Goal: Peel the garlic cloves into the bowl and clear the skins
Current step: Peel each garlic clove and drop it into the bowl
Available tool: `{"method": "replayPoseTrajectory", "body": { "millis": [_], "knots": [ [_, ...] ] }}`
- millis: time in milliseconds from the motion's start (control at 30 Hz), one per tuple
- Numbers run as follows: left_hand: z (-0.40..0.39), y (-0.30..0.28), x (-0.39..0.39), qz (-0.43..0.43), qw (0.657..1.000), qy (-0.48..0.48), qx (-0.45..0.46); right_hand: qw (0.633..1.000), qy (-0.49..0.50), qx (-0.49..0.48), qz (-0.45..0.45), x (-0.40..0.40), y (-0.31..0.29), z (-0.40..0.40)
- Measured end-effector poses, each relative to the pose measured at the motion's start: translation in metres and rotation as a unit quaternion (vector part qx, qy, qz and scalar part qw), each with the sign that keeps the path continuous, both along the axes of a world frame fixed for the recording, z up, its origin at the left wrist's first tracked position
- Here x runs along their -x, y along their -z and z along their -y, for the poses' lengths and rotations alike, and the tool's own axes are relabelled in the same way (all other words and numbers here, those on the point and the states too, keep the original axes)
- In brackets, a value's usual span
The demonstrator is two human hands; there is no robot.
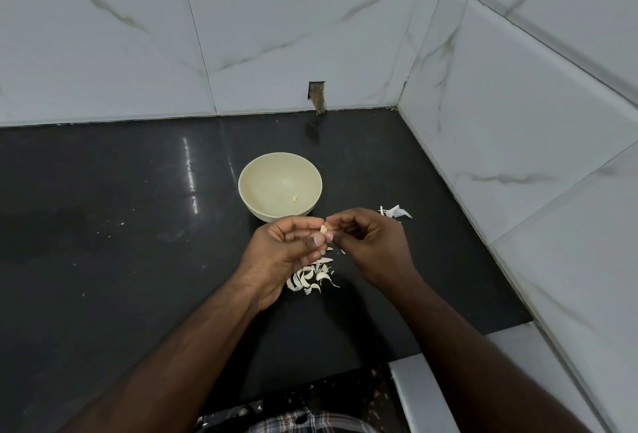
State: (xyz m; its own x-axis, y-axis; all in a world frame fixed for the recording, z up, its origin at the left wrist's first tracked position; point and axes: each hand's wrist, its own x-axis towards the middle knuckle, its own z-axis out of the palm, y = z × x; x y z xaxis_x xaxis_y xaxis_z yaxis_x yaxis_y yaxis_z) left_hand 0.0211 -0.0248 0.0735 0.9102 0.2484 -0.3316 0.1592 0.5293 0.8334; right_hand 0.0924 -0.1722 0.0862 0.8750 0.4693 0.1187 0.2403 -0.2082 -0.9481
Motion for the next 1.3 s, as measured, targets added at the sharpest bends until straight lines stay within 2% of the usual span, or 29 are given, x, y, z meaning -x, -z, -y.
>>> {"method": "replayPoseTrajectory", "body": {
  "millis": [300, 533, 667, 733, 867, 933, 1067, 1200, 1300],
  "knots": [
    [0.000, 0.004, 0.000, 0.001, 0.999, 0.009, -0.030, 1.000, -0.016, 0.002, 0.025, -0.001, 0.000, 0.002],
    [0.000, 0.004, -0.001, 0.004, 1.000, 0.006, -0.001, 0.999, -0.015, 0.000, 0.051, 0.001, 0.003, 0.004],
    [-0.004, 0.006, -0.001, -0.012, 1.000, -0.001, 0.027, 1.000, 0.011, -0.003, 0.021, -0.005, 0.005, 0.011],
    [-0.006, 0.007, -0.001, -0.025, 0.999, -0.001, 0.026, 0.999, 0.035, 0.034, 0.020, -0.014, 0.005, 0.020],
    [-0.007, 0.009, 0.000, -0.041, 0.999, -0.005, 0.016, 0.977, 0.063, 0.179, 0.092, -0.033, 0.006, 0.038],
    [-0.006, 0.009, 0.000, -0.042, 0.999, -0.004, 0.014, 0.967, 0.055, 0.220, 0.115, -0.037, 0.006, 0.041],
    [-0.004, 0.010, -0.001, -0.040, 0.999, 0.004, 0.004, 0.980, 0.050, 0.184, 0.060, -0.025, -0.002, 0.029],
    [-0.001, 0.007, -0.002, -0.033, 0.999, 0.010, -0.010, 0.986, -0.032, 0.161, 0.009, -0.011, -0.003, 0.007],
    [-0.002, 0.006, -0.001, -0.029, 0.999, 0.015, -0.027, 0.989, -0.045, 0.141, -0.029, -0.012, 0.002, 0.000]
  ]
}}
